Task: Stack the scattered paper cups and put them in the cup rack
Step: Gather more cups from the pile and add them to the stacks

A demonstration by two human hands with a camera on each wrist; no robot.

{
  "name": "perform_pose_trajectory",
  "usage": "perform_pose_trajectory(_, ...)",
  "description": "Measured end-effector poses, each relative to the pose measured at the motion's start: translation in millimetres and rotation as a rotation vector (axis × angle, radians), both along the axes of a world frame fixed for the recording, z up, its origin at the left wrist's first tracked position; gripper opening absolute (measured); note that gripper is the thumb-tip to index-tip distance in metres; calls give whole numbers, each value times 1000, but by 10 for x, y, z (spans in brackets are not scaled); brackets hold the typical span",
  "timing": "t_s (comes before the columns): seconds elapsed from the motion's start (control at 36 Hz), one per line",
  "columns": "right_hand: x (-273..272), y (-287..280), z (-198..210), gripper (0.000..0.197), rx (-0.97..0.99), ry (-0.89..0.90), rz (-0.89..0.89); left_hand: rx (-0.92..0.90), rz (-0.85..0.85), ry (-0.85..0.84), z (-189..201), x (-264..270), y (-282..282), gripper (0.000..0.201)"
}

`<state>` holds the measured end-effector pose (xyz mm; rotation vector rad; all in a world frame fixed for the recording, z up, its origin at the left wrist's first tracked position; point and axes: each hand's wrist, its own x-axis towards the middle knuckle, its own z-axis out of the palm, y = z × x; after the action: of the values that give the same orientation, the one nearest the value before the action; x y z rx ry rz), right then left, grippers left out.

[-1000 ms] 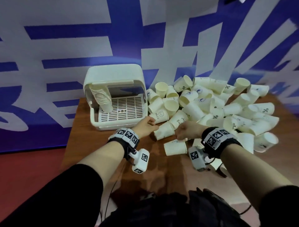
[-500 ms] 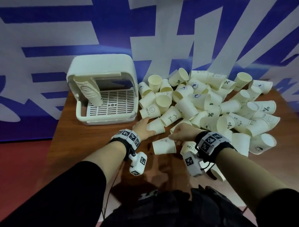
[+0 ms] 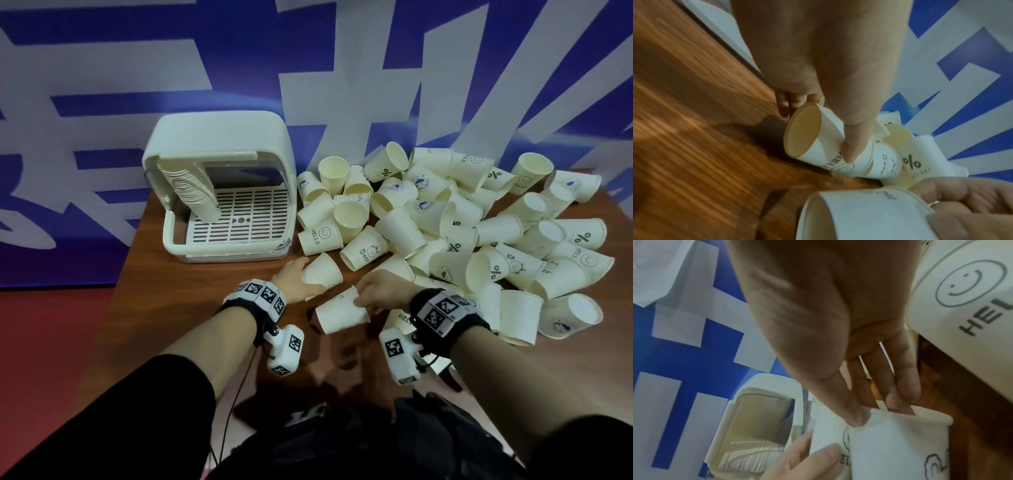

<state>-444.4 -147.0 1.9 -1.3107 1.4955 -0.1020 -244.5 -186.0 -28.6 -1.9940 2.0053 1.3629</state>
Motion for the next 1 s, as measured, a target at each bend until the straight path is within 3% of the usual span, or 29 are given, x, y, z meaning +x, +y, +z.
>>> perform_pose_trajectory(0.14,48,-72,119,2,-70,-5,-22,-18,30,2,132,145,28,90)
perform_pose_trajectory(0.22,86,-129,256,12,-172,39,-41,-21,116,66,204,231,63,81)
perform_pose_trajectory(0.31,128,-184,355,10,-257,41,-74,-33,194,144,279,302,59,66)
perform_pose_trajectory(0.42,179,-208,477,4,-404,-31,-162,-105,230,201,372,364,54,63)
perform_pose_trajectory(0.58,224,-158,712,7,-746,-60,-317,-213,256,256,492,367,149,77)
perform_pose_trajectory(0.75,283,-46,885,12,-986,-145,-382,-211,323,349,487,336,317,79)
perform_pose_trajectory(1.0,419,48,803,16,-1080,-221,-245,-185,287,490,587,272,369,89)
